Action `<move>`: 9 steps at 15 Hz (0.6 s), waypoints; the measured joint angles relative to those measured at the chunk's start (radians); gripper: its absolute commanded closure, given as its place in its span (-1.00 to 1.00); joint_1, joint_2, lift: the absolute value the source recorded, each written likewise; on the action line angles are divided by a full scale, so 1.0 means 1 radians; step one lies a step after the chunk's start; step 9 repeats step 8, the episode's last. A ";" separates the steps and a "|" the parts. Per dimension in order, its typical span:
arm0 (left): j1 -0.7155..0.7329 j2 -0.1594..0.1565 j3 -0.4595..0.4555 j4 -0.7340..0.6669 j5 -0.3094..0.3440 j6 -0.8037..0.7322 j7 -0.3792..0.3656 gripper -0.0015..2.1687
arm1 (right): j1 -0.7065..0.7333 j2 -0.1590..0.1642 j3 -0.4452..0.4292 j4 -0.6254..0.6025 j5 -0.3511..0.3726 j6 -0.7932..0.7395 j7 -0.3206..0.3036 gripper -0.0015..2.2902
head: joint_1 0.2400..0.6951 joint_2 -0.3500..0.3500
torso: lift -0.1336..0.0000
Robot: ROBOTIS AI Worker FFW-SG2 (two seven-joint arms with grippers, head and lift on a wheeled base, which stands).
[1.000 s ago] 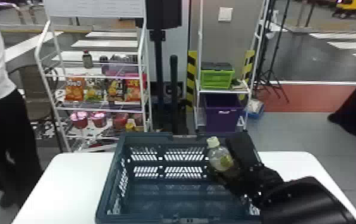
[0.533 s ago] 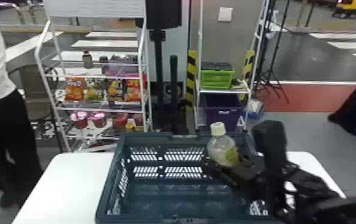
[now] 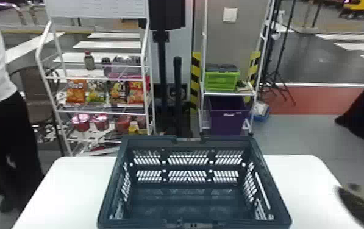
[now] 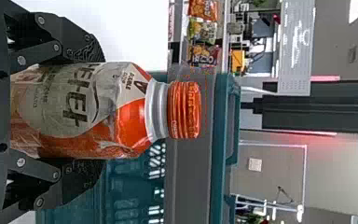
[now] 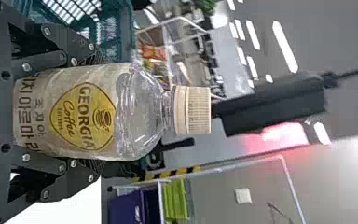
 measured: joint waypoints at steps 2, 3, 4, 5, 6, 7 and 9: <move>0.006 -0.001 -0.046 -0.040 -0.040 0.047 0.058 0.98 | 0.039 0.000 -0.188 0.150 -0.063 -0.175 0.171 1.00 | 0.14 0.00 | 1.00; 0.012 -0.001 -0.071 -0.055 -0.060 0.058 0.092 0.98 | 0.042 0.000 -0.265 0.239 -0.062 -0.266 0.252 1.00 | 0.14 0.00 | 1.00; 0.016 -0.001 -0.096 -0.065 -0.078 0.071 0.121 0.98 | 0.044 0.000 -0.311 0.310 -0.053 -0.334 0.296 1.00 | 0.14 0.00 | 1.00; 0.019 -0.001 -0.127 -0.071 -0.102 0.087 0.147 0.98 | 0.052 0.000 -0.340 0.379 -0.040 -0.387 0.323 1.00 | 0.14 0.00 | 1.00; 0.021 -0.001 -0.158 -0.069 -0.128 0.099 0.168 0.98 | 0.067 0.000 -0.352 0.429 -0.031 -0.429 0.338 1.00 | 0.14 0.00 | 1.00; 0.021 -0.005 -0.181 -0.061 -0.144 0.104 0.190 0.98 | 0.084 0.000 -0.353 0.457 -0.025 -0.471 0.343 1.00 | 0.14 0.00 | 1.00; 0.022 -0.008 -0.208 -0.051 -0.162 0.105 0.223 0.98 | 0.101 0.000 -0.349 0.477 -0.015 -0.513 0.325 1.00 | 0.14 0.00 | 1.00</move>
